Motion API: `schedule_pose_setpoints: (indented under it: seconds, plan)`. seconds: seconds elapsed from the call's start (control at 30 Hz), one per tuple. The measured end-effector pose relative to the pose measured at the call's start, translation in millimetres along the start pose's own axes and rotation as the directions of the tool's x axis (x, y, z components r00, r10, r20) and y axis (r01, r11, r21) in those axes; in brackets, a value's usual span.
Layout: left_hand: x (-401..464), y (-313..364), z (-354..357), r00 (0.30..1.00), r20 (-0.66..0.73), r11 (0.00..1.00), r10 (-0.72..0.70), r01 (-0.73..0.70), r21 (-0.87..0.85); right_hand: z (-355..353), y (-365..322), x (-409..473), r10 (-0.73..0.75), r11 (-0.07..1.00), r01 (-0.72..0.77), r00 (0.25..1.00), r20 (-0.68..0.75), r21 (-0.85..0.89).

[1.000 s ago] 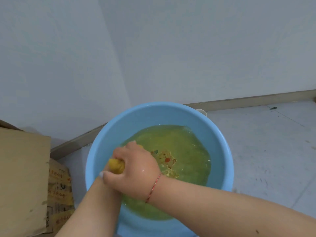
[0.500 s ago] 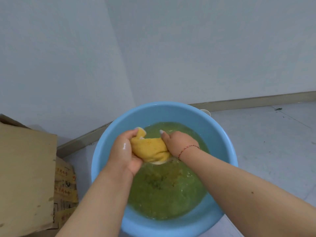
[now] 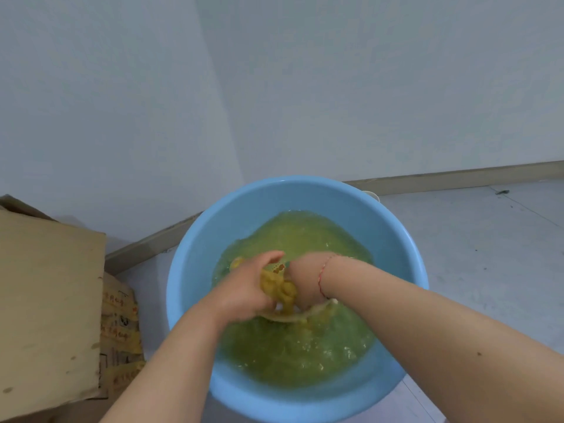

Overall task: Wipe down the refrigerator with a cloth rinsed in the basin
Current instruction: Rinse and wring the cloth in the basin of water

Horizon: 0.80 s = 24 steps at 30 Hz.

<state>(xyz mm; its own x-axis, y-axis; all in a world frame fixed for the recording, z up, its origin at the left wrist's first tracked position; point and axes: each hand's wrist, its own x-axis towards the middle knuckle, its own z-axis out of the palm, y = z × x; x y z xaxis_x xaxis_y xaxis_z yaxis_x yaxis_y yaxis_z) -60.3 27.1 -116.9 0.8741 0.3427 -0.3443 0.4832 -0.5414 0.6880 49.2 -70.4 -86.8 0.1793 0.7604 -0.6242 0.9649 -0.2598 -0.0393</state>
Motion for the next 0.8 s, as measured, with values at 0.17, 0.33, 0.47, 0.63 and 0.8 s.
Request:
schedule_pose_setpoints:
  seconds: [0.17,0.33,0.47,0.63,0.8]
  plan:
    - [-3,12,3,0.992,-0.104,0.922,0.069,-0.103,-0.374,-57,11,-49,-0.049,0.95,0.185,0.882,-0.468,0.25]
    - [2,22,-9,0.961,-0.27,0.61,-0.067,-0.175,-0.773,-46,58,-36,0.23,0.563,0.337,0.814,-0.534,0.755]
    - [2,39,-19,0.97,-0.238,0.175,-0.044,-0.227,-0.958,-2,49,1,0.258,-0.024,0.367,0.901,-0.349,0.93]
    - [3,34,-17,0.985,-0.158,-0.216,-0.067,-0.169,-0.962,17,-2,9,0.012,-0.486,0.293,0.944,-0.329,0.824]
    - [5,35,-22,0.997,-0.046,-0.043,-0.06,-0.049,-0.998,18,-4,5,0.001,-0.593,0.08,0.995,-0.099,0.801]
